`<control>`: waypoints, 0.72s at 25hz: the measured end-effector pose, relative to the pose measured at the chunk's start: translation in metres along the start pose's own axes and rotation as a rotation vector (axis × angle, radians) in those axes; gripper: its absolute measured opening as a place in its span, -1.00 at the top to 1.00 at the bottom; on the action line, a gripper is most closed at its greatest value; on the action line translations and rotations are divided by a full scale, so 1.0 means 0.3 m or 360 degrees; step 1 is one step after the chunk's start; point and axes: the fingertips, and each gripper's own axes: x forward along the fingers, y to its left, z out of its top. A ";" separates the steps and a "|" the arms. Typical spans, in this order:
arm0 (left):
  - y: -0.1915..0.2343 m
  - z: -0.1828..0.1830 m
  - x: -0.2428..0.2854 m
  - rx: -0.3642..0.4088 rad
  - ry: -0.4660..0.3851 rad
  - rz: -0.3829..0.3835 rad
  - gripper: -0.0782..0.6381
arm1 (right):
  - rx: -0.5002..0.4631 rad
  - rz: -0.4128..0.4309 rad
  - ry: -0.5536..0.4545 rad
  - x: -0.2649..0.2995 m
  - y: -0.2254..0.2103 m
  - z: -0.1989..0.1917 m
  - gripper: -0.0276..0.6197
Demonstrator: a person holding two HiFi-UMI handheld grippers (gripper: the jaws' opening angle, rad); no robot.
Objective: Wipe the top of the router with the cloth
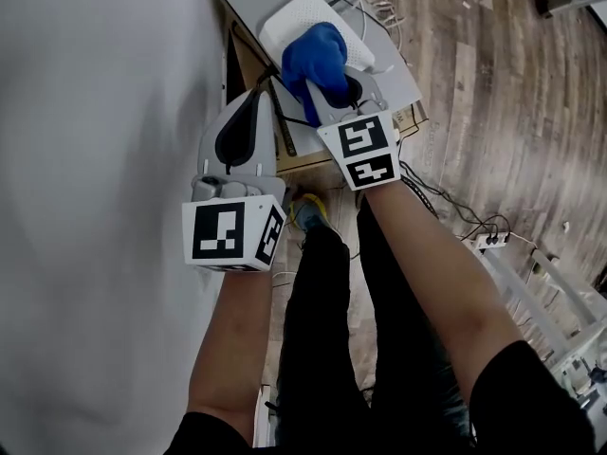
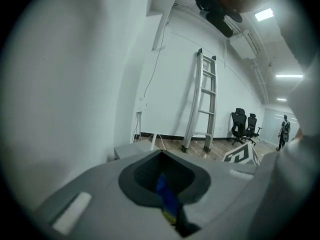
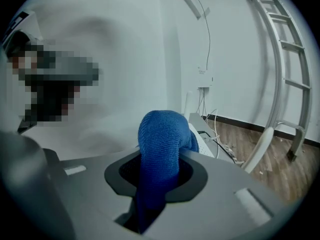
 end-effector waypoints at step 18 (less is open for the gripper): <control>0.161 -0.091 0.180 -0.0176 0.0149 0.0333 0.78 | 0.0052 0.0121 0.0047 0.181 -0.048 0.127 0.58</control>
